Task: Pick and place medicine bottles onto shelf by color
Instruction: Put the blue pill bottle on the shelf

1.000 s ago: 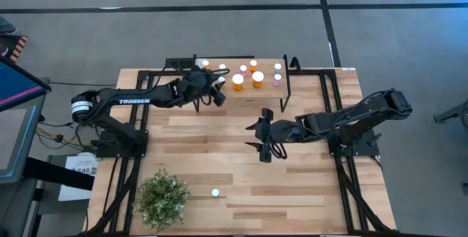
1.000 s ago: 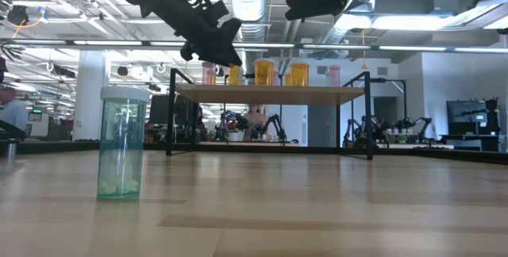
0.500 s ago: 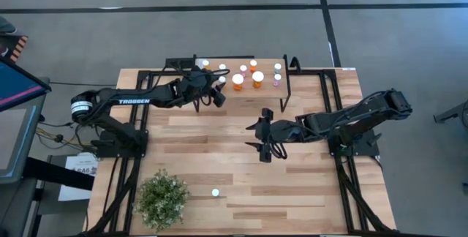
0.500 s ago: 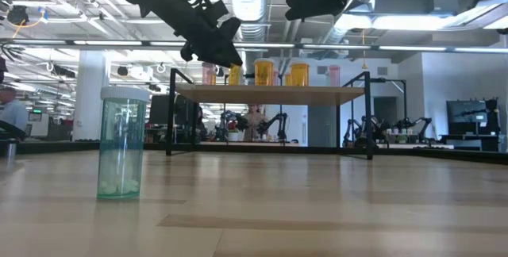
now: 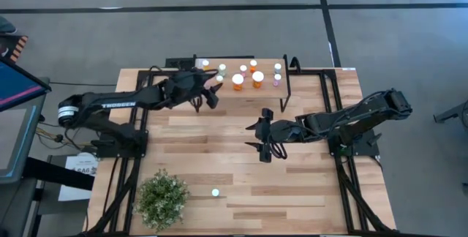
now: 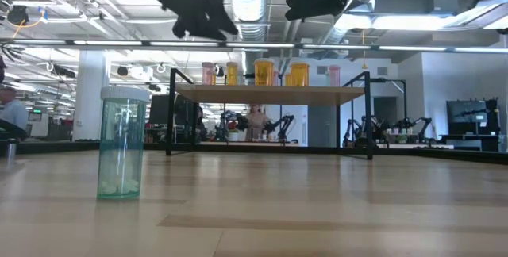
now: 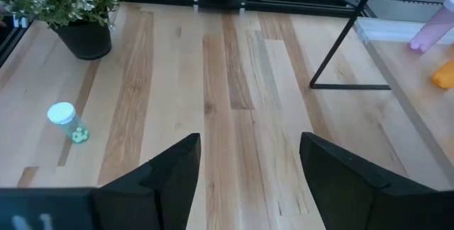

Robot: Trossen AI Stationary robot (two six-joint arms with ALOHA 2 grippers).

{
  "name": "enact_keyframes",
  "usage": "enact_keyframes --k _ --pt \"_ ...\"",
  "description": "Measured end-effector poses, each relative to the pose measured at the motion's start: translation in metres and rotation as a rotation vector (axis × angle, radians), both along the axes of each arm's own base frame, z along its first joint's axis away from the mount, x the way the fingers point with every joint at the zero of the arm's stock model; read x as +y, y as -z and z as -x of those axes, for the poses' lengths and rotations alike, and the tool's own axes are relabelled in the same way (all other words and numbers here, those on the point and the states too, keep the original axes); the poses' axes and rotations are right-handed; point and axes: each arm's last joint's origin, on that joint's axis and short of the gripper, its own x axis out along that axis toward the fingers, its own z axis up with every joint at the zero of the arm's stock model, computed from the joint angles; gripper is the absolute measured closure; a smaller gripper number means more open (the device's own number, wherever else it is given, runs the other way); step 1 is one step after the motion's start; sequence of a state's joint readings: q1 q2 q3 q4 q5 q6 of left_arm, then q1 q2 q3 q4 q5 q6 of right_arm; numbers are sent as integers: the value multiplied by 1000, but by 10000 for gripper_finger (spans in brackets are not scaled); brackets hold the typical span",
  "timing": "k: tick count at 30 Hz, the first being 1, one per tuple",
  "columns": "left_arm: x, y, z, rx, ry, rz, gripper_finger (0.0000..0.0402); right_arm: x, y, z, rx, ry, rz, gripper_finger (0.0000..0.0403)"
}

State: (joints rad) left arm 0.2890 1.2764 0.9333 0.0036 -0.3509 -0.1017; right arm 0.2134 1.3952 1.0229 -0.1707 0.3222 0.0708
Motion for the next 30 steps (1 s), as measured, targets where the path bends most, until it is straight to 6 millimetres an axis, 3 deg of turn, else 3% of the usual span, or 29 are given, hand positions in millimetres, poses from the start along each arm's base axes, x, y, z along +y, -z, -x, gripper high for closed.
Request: enact_keyframes --k 7,14,19,30 --pt "-45 -25 22 -51 200 -45 182 5 0 1 4 -40 -13 139" --pt "-93 -26 57 -152 345 -88 182 26 0 1 -23 -168 -44 139" --pt "-112 -12 78 -205 409 -118 182 47 10 -17 -108 -293 -109 139" --pt "-126 24 109 -338 508 -100 182 80 68 -53 -134 -355 -153 139"
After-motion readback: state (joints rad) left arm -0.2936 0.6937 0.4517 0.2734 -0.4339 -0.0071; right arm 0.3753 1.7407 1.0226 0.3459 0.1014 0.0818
